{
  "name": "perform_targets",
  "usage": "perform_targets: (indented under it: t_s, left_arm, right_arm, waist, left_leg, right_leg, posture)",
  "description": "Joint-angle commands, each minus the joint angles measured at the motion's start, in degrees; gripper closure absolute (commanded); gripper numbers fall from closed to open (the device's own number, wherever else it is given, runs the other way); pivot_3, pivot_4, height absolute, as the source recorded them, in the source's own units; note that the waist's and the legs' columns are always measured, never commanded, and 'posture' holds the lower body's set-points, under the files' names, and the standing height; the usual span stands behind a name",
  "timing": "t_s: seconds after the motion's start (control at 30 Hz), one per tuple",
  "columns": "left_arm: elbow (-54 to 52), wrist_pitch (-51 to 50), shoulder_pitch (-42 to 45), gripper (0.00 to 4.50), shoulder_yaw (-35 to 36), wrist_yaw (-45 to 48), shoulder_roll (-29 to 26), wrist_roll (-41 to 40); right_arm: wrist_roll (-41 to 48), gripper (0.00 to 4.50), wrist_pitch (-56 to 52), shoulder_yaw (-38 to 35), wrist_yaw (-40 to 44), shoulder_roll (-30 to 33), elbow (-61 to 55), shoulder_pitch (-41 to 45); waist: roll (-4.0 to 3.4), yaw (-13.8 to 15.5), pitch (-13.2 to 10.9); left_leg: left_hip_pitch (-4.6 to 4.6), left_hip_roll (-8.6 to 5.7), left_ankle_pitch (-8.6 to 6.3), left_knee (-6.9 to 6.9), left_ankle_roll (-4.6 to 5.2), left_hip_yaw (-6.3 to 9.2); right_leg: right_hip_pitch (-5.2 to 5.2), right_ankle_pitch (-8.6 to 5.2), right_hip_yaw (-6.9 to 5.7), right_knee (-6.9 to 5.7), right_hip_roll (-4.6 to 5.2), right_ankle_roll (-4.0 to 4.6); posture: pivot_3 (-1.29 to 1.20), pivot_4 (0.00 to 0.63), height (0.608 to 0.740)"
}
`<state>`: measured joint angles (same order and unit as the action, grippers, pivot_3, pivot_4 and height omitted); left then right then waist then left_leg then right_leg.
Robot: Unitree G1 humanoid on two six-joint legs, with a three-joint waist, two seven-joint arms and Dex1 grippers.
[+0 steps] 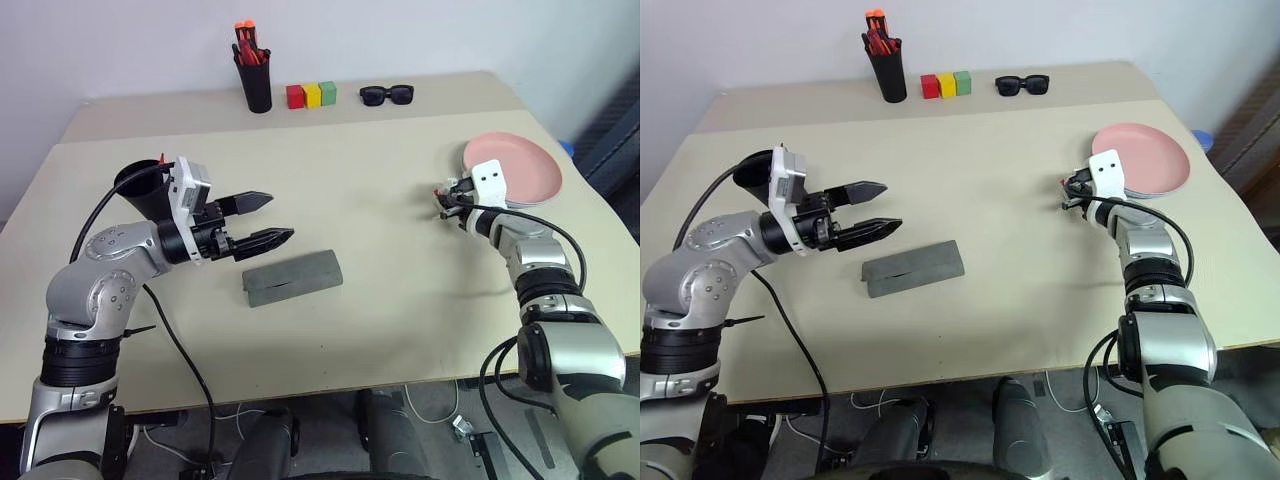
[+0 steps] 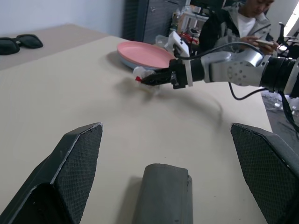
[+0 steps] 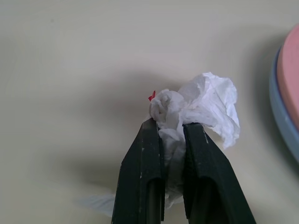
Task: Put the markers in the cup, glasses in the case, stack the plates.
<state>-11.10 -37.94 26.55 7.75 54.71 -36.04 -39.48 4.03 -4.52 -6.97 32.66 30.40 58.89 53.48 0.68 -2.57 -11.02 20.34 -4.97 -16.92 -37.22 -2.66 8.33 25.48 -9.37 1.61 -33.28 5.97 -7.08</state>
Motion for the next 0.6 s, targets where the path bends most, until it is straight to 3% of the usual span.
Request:
perform_targets:
  t_s: [0.03, 0.17, 0.27, 0.47, 0.6]
  left_arm:
    - [-1.2, 0.5, 0.4, 0.0, 1.7, -0.4, -0.6, -1.0]
    - [-0.6, 0.6, 1.0, 0.0, 1.4, -0.5, 0.0, -1.1]
    - [-0.3, 1.0, 0.7, 0.0, 1.1, -0.2, 0.1, -0.7]
    - [-0.9, 0.7, -0.1, 0.0, 1.7, 0.0, -0.6, -0.9]
    - [-1.4, 0.8, -1.7, 0.0, 3.1, -0.1, -1.1, -1.4]
  right_arm:
    - [1.5, 4.45, 4.8, -4.3, -5.7, 3.9, 2.6, 5.7]
    - [-1.7, 4.45, 8.6, -3.0, -11.3, 6.7, 8.2, 8.0]
    - [-3.8, 3.27, 9.7, -1.9, -15.3, 6.9, 11.7, 8.9]
    - [-7.1, 0.32, 12.7, -0.1, -19.1, 7.1, 14.2, 10.3]
    - [-5.5, 0.32, 18.2, -1.3, -16.8, 6.7, 11.6, 11.1]
  waist:
    - [0.0, 0.0, 0.0]
    - [0.02, 0.2, 0.0]
    - [0.04, -0.1, 0.0]
    - [0.02, -0.4, 0.0]
    - [0.02, -0.6, 0.0]
  left_leg:
    - [0.0, 0.0, 0.0, 0.0, 0.0, 0.0]
    - [0.02, -0.01, 0.0, 0.02, 0.0, 0.0]
    - [0.0, -0.01, -0.03, 0.03, 0.05, -0.01]
    - [-0.03, 0.0, -0.01, 0.03, 0.03, -0.11]
    - [-0.04, 0.0, -0.01, 0.03, 0.02, -0.12]
  right_leg:
    - [0.0, 0.0, 0.0, 0.0, 0.0, 0.0]
    - [0.0, 0.0, 0.0, 0.03, 0.0, 0.0]
    - [-0.03, 0.0, 0.0, 0.04, 0.0, 0.0]
    - [-0.01, 0.01, 0.1, 0.01, 0.0, 0.0]
    - [-0.01, 0.01, 0.11, 0.02, 0.0, 0.0]
  posture:
    - [0.0, 0.15, 0.74]
    - [0.0, 0.15, 0.74]
    - [0.0, 0.15, 0.74]
    - [0.0, 0.15, 0.74]
    - [0.0, 0.15, 0.74]
